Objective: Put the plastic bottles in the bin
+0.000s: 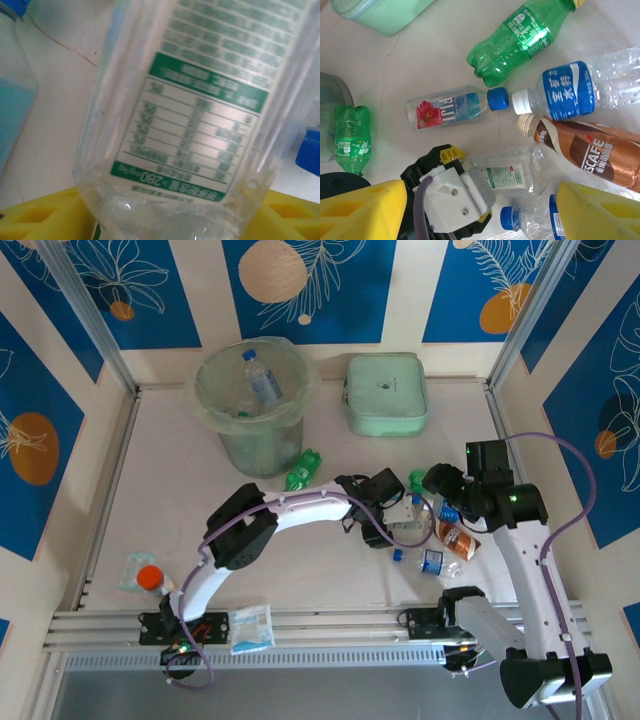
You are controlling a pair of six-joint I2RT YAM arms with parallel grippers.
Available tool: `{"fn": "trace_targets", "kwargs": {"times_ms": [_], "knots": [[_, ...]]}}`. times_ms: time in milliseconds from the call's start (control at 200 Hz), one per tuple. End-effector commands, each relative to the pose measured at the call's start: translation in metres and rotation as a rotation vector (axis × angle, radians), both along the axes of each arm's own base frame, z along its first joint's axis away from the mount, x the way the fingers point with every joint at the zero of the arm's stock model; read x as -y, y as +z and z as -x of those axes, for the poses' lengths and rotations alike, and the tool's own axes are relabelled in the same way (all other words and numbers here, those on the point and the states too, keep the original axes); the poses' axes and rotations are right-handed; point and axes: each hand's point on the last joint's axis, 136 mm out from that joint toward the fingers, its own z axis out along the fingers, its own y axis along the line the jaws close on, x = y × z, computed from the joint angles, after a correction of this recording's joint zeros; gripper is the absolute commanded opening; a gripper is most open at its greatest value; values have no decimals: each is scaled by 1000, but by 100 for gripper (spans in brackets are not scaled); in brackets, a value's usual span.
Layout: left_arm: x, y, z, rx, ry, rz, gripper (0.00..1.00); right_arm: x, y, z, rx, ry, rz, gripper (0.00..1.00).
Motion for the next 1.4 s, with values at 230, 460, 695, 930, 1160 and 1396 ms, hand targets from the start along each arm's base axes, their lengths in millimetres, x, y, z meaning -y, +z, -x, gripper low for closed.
{"fn": "trace_targets", "kwargs": {"times_ms": [230, 460, 695, 930, 1160, 1396], "knots": [[-16, 10, -4, 10, 59, -17, 51, -4, 1, 6, 6, -1, -38, 78], [-20, 38, 1, 20, 80, 34, 42, -3, 3, 7, 19, -4, -39, 78], [-38, 119, 12, 87, 142, 183, 34, 0, 3, 7, 26, -13, -38, 78], [-82, 261, 0, 203, 361, 416, 34, 0, 1, 2, 28, -19, -51, 78], [-144, 369, -47, 295, 598, 548, 35, -6, -3, -4, 26, -16, -89, 77], [-230, 378, -140, 325, 916, 553, 33, -16, 1, -9, 27, 19, -108, 76]]}}
